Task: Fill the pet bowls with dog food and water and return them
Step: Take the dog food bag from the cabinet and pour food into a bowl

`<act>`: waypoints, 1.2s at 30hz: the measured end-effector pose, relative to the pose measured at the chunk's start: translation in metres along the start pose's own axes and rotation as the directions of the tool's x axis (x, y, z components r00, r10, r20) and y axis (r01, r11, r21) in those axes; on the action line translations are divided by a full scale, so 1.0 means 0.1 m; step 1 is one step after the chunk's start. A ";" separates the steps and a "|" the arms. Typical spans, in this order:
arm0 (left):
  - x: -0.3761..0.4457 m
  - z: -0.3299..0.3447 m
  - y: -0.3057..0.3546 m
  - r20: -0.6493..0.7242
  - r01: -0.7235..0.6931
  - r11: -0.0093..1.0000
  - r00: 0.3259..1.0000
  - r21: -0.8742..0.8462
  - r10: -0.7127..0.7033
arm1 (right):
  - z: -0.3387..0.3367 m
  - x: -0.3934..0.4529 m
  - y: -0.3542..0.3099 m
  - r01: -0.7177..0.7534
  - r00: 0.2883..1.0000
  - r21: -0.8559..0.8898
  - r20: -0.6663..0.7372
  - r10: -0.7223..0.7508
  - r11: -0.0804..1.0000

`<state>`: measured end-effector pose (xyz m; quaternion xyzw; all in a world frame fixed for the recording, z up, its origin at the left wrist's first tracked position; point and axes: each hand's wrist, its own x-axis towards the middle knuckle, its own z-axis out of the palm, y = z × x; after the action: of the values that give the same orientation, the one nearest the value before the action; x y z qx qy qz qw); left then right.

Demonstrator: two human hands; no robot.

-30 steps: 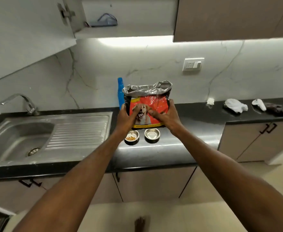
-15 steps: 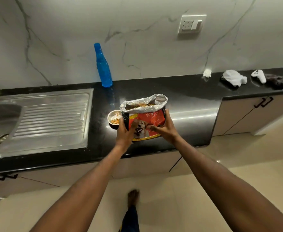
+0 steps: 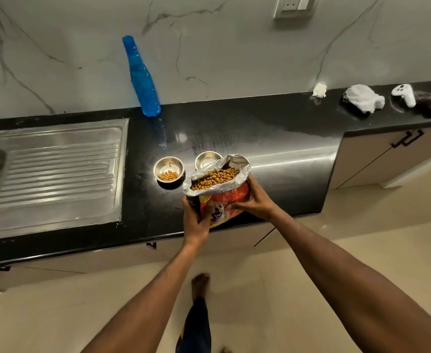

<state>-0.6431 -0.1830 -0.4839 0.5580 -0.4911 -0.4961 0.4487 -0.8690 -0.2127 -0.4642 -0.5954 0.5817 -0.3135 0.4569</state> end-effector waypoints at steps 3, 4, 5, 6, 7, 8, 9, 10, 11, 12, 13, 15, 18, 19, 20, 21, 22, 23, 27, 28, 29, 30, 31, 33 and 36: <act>0.03 0.03 -0.06 -0.013 -0.013 1.000 1.000 0.016 0.013 | -0.05 0.02 -0.05 -0.002 1.000 -0.006 0.024 0.002 1.000; 0.03 0.04 -0.07 -0.017 -0.007 1.000 1.000 0.027 0.008 | -0.06 0.03 -0.10 -0.008 0.999 -0.002 0.031 0.008 1.000; 0.01 0.06 -0.08 -0.022 -0.003 0.999 1.000 0.039 0.004 | -0.06 0.03 -0.11 -0.014 1.000 0.010 0.022 0.013 1.000; -0.03 0.08 -0.08 -0.024 -0.004 0.999 1.000 0.053 0.006 | -0.07 0.03 -0.11 -0.017 1.000 0.006 -0.002 0.017 1.000; -0.09 0.10 -0.08 -0.026 -0.014 0.998 1.000 0.067 0.016 | -0.07 0.02 -0.09 -0.021 0.999 0.006 -0.040 0.021 1.000; -0.14 0.12 -0.08 -0.026 -0.028 0.997 0.999 0.077 0.030 | -0.07 0.01 -0.07 -0.032 0.996 -0.011 -0.087 0.031 0.999; -0.19 0.14 -0.09 -0.025 -0.037 0.996 0.999 0.083 0.040 | -0.07 0.00 -0.04 -0.046 0.990 -0.027 -0.133 0.042 0.999; -0.23 0.15 -0.11 -0.017 -0.044 0.995 0.999 0.091 0.046 | -0.08 -0.02 -0.01 -0.067 0.984 -0.045 -0.171 0.059 0.997; -0.28 0.16 -0.12 -0.013 -0.041 0.993 0.999 0.108 0.043 | -0.08 -0.04 0.01 -0.084 0.978 -0.049 -0.197 0.073 0.995; -0.31 0.17 -0.14 -0.008 -0.044 0.992 0.999 0.121 0.046 | -0.08 -0.07 0.02 -0.102 0.972 -0.045 -0.216 0.090 0.994; -0.34 0.17 -0.15 0.001 -0.054 0.990 0.999 0.131 0.054 | -0.08 -0.10 0.04 -0.116 0.965 -0.024 -0.238 0.107 0.993; -0.40 0.17 -0.15 0.044 -0.064 0.992 0.997 0.109 0.059 | -0.04 -0.18 0.05 -0.135 0.945 0.036 -0.295 0.139 0.990; -0.37 0.09 -0.06 0.033 -0.024 0.999 0.999 0.030 0.023 | 0.10 -0.27 0.03 -0.135 0.896 0.128 -0.407 0.176 0.983; -0.33 0.05 -0.04 0.008 -0.005 1.000 1.000 0.019 0.005 | 0.17 -0.28 0.03 -0.122 0.882 0.148 -0.437 0.175 0.981; -0.28 0.00 0.01 -0.008 0.020 1.000 1.000 0.007 -0.020 | 0.24 -0.30 -0.01 -0.114 0.869 0.150 -0.465 0.171 0.982; -0.22 -0.05 0.06 -0.014 0.043 0.999 0.999 0.004 -0.043 | 0.31 -0.32 -0.02 -0.101 0.852 0.142 -0.498 0.159 0.985; -0.15 -0.11 0.11 -0.019 0.059 0.998 0.998 0.016 -0.058 | 0.39 -0.34 -0.04 -0.099 0.828 0.130 -0.539 0.154 0.987; -0.09 -0.15 0.18 -0.026 0.060 0.998 0.998 0.034 -0.059 | 0.47 -0.36 -0.06 -0.097 0.798 0.128 -0.582 0.154 0.987; 0.22 -0.38 0.35 -0.062 0.070 0.976 0.996 0.208 -0.058 | 0.77 -0.49 -0.17 -0.079 0.719 0.191 -0.669 0.189 0.978; 0.32 -0.44 0.38 -0.075 0.056 0.960 0.997 0.275 -0.037 | 0.83 -0.55 -0.21 -0.057 0.707 0.194 -0.685 0.177 0.979; 0.42 -0.51 0.39 -0.091 0.043 0.947 0.996 0.319 -0.015 | 0.91 -0.60 -0.24 -0.028 0.702 0.197 -0.695 0.159 0.980; 0.50 -0.57 0.43 -0.098 0.037 0.940 0.995 0.340 -0.004 | 0.98 -0.66 -0.29 -0.002 0.703 0.202 -0.697 0.145 0.979; 0.59 -0.63 0.49 -0.113 0.034 0.925 0.994 0.378 0.010 | 1.05 -0.70 -0.31 0.019 0.710 0.214 -0.690 0.137 0.977; 0.77 -0.68 0.65 -0.140 -0.010 0.875 0.986 0.483 0.088 | 1.18 -0.75 -0.33 0.016 0.743 0.226 -0.654 0.140 0.974; 1.12 -0.58 0.90 -0.071 -0.134 0.837 0.977 0.530 0.202 | 1.39 -0.72 -0.35 -0.134 0.746 0.114 -0.642 0.176 0.984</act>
<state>-0.5915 -0.3035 -0.4015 0.6431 -0.6257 -0.2672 0.3515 -0.7386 -0.1206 -0.4748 -0.3851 0.7417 -0.4787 0.2691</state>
